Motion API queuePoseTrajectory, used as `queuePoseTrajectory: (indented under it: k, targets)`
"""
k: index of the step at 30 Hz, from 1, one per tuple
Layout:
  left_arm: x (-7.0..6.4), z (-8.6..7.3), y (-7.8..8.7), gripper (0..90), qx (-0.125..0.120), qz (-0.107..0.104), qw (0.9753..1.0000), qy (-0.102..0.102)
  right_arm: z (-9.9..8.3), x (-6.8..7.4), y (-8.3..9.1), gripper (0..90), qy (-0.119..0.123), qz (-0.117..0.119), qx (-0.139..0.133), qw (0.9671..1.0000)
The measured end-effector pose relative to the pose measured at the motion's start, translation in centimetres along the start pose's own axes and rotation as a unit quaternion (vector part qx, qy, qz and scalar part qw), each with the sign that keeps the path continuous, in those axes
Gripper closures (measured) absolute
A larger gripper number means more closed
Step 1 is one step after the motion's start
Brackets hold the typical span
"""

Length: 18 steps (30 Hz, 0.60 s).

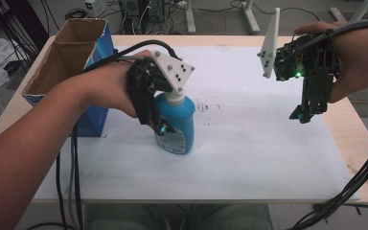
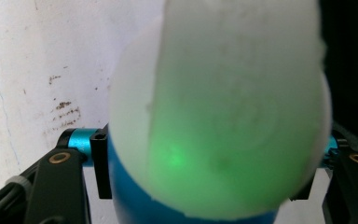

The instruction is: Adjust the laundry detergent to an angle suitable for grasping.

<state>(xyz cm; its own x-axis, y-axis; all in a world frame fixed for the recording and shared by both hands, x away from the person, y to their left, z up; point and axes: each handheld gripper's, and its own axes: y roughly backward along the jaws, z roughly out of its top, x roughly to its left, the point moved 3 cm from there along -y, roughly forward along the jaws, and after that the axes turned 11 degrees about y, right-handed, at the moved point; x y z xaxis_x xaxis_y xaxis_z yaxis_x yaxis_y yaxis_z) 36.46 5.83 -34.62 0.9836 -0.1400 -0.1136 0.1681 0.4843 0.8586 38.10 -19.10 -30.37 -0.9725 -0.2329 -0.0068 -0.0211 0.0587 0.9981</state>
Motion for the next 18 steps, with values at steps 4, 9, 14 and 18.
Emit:
queuePoseTrajectory:
  k: [4, 9, 14, 18]
  targets:
    - [0.0, 0.0, 0.3, 28.6, 0.007, 0.007, 0.9999, 0.013, 0.0, 0.0, 0.0, 2.6, 0.001, 0.000, 0.000, 1.0000]
    - [0.0, -0.1, 1.0, 26.8, 0.018, 0.013, 0.9995, 0.022, 0.1, 0.0, 0.0, 2.6, 0.003, -0.001, 0.000, 1.0000]
    - [-0.1, -0.1, 1.5, 25.3, 0.038, 0.021, 0.9987, 0.026, 0.1, -0.2, 0.0, 2.6, 0.003, 0.000, 0.000, 1.0000]
    - [-0.3, -0.1, 2.0, 22.4, 0.046, 0.025, 0.9981, 0.032, 0.3, -0.2, 0.0, 2.6, 0.003, 0.000, 0.000, 1.0000]
